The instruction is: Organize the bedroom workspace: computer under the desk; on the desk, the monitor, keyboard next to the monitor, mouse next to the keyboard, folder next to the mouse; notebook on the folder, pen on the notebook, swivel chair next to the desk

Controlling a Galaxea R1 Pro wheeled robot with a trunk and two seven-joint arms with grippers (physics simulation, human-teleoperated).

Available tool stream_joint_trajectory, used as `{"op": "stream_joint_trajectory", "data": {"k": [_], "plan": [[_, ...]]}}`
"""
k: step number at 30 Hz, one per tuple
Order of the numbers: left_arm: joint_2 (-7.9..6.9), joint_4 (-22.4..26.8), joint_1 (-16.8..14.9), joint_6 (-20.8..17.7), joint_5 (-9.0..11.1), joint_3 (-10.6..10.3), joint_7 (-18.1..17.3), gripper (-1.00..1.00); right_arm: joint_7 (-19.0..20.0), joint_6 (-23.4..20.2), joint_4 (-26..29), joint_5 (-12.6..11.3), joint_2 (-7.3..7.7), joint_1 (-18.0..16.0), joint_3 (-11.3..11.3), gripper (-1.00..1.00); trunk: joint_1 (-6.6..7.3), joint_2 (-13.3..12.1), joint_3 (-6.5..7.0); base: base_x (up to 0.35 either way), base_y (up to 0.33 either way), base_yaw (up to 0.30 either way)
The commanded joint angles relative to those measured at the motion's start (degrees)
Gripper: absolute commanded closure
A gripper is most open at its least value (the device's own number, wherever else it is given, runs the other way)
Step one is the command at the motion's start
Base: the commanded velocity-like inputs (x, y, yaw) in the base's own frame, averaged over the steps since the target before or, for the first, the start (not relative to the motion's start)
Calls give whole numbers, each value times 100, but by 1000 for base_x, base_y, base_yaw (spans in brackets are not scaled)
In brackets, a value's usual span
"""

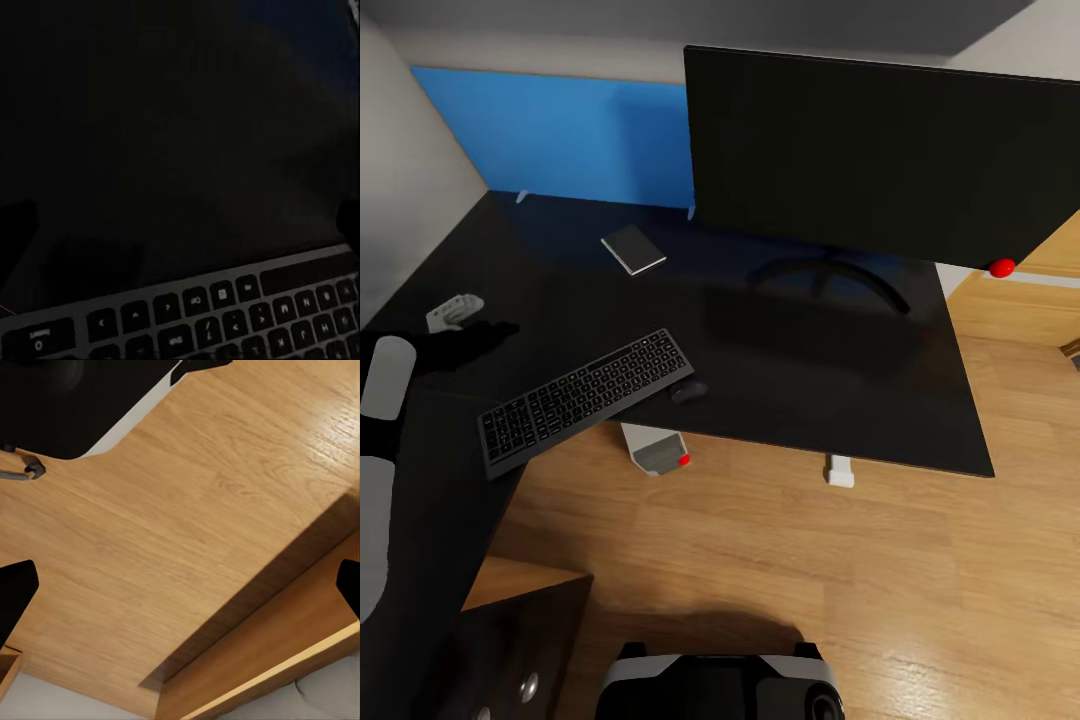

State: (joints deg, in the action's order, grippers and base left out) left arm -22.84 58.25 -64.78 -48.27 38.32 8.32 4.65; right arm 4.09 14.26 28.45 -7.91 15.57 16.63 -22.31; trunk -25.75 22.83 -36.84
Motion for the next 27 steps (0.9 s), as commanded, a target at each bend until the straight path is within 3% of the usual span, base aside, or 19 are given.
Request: {"op": "stream_joint_trajectory", "data": {"k": [1,4,5,10,15,19,22,23,27], "plan": [[19,107,53,-53,132,14,100,-100,9,10,9,-61,7,3,-28,-100,-4,9,-7,0,0,0],[52,344,174,-99,446,33,241,-100,4,8,10,-61,7,2,-28,-100,-4,9,-7,0,0,0],[63,491,225,-117,717,31,323,-100,2,8,11,-61,7,2,-28,-100,-4,9,-7,0,0,0],[92,861,308,-144,1346,-9,656,-100,2,7,10,-57,7,-1,-28,-100,-4,9,-7,0,0,0],[120,1149,385,-179,1541,-27,899,-100,-12,7,6,-53,6,-2,-28,-100,-4,9,-7,0,0,0],[203,1314,461,-317,1587,-41,967,-100,-21,12,8,-54,-4,3,-34,-100,-4,9,-7,0,0,0],[441,1484,524,-532,1563,-46,1066,-100,-23,14,14,-58,-8,5,-36,-100,-4,9,4,0,0,0],[585,1590,578,-612,1559,-44,1211,-100,-23,15,17,-59,-10,5,-36,-100,-4,9,10,0,0,0],[817,1855,751,-714,1582,-46,1562,-100,-23,21,19,-64,-16,3,-37,-100,-4,9,41,0,0,-14]]}}
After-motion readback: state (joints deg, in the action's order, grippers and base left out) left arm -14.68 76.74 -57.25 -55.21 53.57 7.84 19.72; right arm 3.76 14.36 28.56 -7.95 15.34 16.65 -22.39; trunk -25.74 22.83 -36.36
